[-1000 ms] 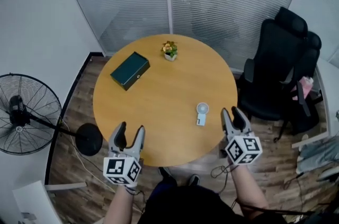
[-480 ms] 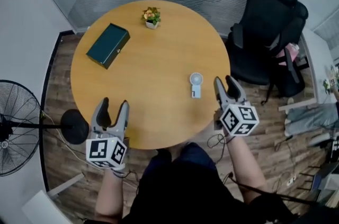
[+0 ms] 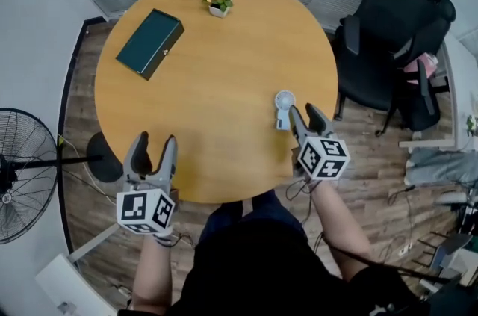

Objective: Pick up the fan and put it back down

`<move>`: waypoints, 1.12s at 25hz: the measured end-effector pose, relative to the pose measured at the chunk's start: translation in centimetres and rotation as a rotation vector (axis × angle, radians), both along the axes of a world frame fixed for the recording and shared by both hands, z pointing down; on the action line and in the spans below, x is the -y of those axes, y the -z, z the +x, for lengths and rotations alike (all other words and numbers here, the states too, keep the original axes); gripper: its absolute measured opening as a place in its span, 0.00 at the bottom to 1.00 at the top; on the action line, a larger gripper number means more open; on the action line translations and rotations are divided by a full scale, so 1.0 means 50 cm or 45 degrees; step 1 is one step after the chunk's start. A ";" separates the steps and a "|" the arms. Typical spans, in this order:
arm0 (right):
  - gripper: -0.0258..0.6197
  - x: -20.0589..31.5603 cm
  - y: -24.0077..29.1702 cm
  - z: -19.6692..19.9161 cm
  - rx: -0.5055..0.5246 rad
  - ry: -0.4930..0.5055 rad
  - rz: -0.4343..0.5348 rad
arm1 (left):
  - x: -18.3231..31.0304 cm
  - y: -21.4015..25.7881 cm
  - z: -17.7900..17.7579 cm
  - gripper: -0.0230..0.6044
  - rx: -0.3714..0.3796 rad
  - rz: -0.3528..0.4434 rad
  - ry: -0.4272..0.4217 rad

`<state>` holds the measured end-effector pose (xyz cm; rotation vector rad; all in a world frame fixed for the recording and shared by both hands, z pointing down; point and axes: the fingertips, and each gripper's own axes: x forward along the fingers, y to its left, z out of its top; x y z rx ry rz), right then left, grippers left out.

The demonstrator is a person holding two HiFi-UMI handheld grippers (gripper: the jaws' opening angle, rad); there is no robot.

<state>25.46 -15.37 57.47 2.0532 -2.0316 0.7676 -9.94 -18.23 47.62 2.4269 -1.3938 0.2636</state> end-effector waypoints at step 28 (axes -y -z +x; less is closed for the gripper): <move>0.47 0.049 -0.383 0.009 -0.044 -0.114 -0.617 | 0.018 -0.153 -0.001 0.46 0.068 -0.249 0.114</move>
